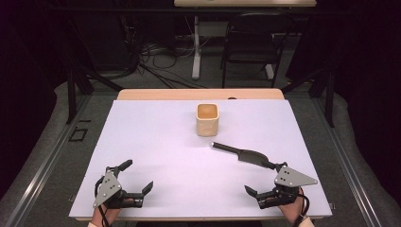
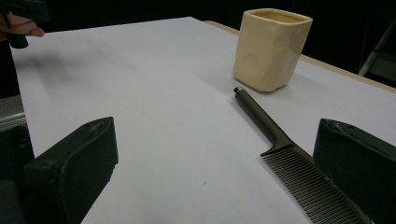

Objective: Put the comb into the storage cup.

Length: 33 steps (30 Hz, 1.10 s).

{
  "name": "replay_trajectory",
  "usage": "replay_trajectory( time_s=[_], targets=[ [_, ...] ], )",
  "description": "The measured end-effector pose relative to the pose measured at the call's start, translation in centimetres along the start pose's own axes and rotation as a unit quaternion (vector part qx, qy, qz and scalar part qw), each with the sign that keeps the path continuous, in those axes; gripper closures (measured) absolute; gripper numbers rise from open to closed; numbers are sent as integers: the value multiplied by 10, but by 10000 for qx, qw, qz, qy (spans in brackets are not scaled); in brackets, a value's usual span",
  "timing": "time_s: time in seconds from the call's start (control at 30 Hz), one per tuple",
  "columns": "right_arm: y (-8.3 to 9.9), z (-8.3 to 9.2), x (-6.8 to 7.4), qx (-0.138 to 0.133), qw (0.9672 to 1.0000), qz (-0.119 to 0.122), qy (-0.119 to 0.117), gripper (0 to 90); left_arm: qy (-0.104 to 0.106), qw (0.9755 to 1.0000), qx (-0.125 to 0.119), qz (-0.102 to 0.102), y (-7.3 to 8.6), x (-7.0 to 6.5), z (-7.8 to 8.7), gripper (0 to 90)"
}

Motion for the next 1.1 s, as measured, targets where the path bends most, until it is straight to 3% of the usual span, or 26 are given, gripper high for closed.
replay_trajectory(
  time_s=[1.1],
  targets=[
    [-7, -53, -10, 437, 9990, -87, -49, 0, -6, 10000, 6, -9, 0, 0, -1, 4]
  ],
)
Point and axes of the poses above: each handheld gripper's, and its own axes: z roughly backward along the jaws, y roughly out of its underside, x roughly to its left, the point moved 4 cm from there along -z, roughly forward along the jaws, and after that the axes turned 12 degrees about -x, right-handed, at the moved point
